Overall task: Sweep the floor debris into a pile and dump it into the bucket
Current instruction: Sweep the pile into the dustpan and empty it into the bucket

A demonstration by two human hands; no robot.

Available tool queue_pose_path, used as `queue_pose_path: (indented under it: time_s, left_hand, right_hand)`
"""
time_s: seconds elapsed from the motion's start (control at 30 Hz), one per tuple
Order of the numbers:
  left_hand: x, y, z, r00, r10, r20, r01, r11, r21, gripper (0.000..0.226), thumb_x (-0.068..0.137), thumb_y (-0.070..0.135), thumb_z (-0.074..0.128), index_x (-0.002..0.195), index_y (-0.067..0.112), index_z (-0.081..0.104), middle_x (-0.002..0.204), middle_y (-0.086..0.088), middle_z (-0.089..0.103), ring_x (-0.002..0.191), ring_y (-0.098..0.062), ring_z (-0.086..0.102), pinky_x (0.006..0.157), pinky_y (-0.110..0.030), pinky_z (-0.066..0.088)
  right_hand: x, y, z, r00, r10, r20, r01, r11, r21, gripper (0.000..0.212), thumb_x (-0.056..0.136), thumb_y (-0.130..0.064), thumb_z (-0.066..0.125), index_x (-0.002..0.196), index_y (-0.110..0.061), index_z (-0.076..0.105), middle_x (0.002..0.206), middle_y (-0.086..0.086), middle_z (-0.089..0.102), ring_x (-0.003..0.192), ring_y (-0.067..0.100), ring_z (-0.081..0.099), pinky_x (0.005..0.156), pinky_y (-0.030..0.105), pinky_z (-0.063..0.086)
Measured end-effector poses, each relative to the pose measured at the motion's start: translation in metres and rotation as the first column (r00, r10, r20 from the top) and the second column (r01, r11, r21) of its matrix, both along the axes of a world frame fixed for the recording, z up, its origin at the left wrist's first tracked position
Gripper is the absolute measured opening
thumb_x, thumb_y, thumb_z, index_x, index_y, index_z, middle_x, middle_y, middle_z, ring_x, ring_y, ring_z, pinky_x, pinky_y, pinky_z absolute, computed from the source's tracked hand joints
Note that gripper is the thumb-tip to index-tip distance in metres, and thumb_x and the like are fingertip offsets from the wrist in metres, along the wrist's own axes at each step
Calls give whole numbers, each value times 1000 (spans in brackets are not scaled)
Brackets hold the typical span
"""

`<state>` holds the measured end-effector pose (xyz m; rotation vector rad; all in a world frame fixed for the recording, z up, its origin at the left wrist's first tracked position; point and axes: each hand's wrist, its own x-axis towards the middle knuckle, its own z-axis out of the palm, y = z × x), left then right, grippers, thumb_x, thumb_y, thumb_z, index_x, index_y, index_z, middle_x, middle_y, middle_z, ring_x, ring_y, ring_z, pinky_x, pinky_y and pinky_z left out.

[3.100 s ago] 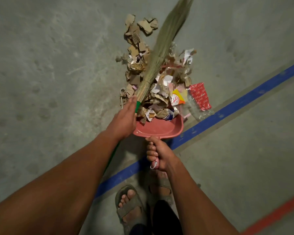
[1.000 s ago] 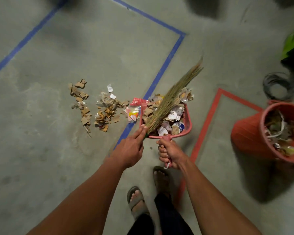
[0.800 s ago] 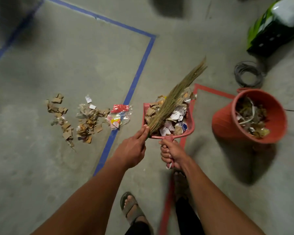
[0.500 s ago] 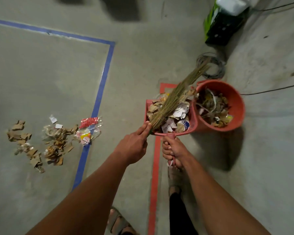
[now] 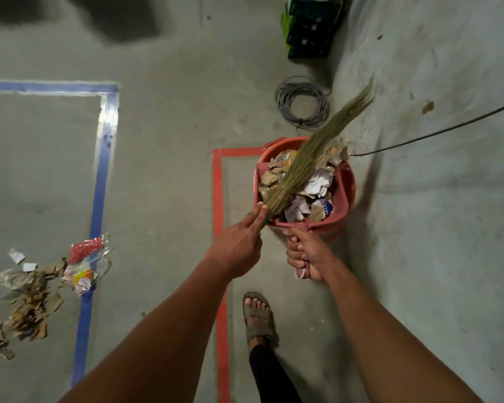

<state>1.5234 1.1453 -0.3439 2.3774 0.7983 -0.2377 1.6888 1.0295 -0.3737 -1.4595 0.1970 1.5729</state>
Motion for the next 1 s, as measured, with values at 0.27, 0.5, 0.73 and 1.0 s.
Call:
queue_pose_path:
  time_s: [0.27,0.5,0.73,1.0]
  left_hand:
    - [65,0,-60,993,-25,-117,22,999,-28,70,105,23,36,165,31,1,173,13,-3,109,-39,66,84,-50,58]
    - [68,7,-67,976,-30,-214,39,998,39,75,105,21,36,164,31,-9,172,13,-11,98,-35,67,71,-45,58]
    - [70,24,-41,978,23,-208,-9,998,69,71,107,20,32,164,31,-10,173,12,-7,102,-35,66,70,-46,57]
    - [81,33,-11,981,39,-191,-23,996,83,71,106,21,33,165,30,-7,173,12,-7,96,-34,67,69,-46,59]
  right_hand:
    - [69,5,-46,976,-45,-211,26,995,-92,58,106,-19,47,50,-20,59,43,-9,28,30,3,23,33,20,16]
    - [105,32,-67,930,-95,-354,-12,957,-288,46,106,-19,53,61,-18,44,46,-9,32,32,3,25,32,17,19]
    - [137,46,-31,950,144,-275,-257,863,-435,42,110,-21,50,69,-14,43,47,-6,33,31,4,27,31,17,26]
    - [158,36,29,783,600,-166,-563,570,-598,44,110,-11,40,66,-13,41,39,-4,33,27,6,25,32,16,23]
